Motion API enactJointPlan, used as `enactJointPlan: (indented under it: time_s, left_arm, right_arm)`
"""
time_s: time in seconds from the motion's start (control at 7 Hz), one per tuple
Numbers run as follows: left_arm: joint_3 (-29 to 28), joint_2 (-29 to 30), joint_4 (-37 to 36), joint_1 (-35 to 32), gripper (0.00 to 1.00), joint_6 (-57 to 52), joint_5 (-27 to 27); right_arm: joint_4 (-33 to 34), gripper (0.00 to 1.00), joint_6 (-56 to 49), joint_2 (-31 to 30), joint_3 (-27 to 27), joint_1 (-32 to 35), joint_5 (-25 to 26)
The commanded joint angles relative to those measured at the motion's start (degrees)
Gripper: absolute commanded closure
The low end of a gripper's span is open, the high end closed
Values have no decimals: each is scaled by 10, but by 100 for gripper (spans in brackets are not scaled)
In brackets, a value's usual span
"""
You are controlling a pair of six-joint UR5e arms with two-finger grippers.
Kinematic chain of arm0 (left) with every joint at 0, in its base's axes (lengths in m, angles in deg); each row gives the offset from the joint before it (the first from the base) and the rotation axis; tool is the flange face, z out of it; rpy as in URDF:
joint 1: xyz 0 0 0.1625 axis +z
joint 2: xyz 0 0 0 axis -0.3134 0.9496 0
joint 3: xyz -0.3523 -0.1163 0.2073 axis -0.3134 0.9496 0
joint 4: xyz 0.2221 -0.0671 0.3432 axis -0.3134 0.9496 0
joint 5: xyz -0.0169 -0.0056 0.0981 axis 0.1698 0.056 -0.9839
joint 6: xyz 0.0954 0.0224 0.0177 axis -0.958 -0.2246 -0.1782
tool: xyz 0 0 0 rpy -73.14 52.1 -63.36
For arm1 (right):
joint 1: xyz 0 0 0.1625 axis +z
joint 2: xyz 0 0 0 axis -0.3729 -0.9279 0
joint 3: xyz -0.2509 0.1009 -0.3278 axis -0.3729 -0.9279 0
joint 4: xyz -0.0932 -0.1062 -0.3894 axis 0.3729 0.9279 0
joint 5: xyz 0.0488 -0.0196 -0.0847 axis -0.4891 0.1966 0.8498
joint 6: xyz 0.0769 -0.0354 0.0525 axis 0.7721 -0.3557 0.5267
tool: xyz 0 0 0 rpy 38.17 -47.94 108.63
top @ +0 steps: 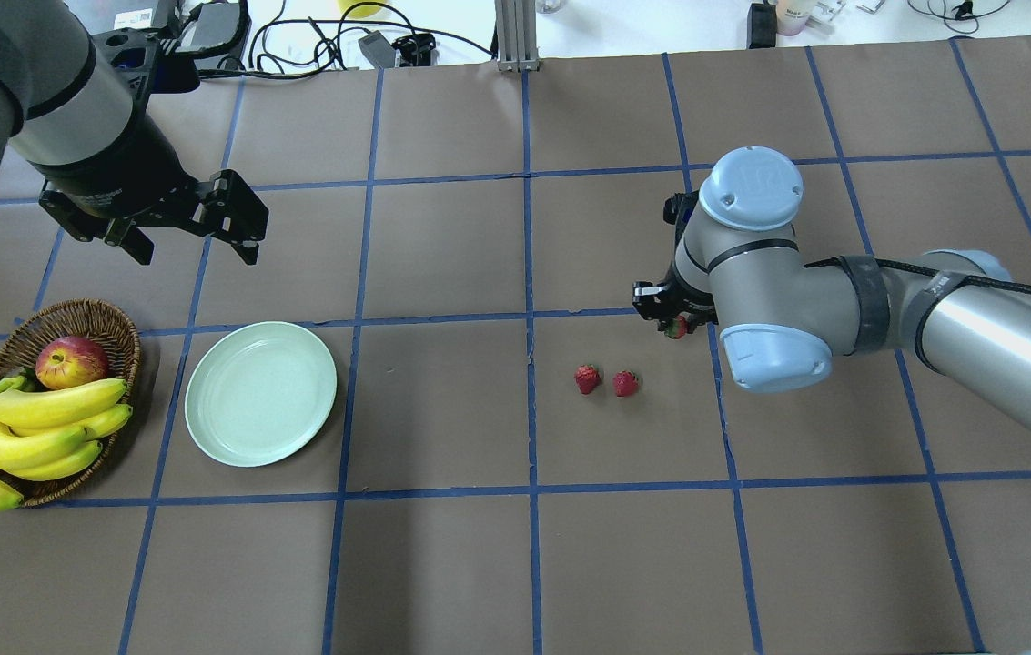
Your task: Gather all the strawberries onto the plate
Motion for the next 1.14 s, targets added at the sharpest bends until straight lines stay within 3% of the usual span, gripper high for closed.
enactJointPlan:
  time_s: [0.0, 0.43, 0.57, 0.71, 0.86, 1.0]
  left_arm:
    - [1, -2, -1, 1, 0, 0, 1]
    - [2, -1, -3, 1, 0, 0, -1]
    - [4, 0, -1, 1, 0, -7, -1]
    - [4, -1, -3, 1, 0, -7, -1]
    - [4, 0, -1, 1, 0, -9, -2]
    - [4, -1, -1, 1, 0, -8, -2]
  right_arm:
    - [0, 80, 156, 20, -34, 91, -19]
    - [0, 78, 361, 122, -131, 206, -28]
    - [-1, 76, 363, 132, -129, 208, -26]
    - [-1, 66, 359, 132, -129, 208, -24]
    - [-6, 1, 344, 132, -132, 208, -21]
    - [-35, 0, 329, 128, -137, 208, -19]
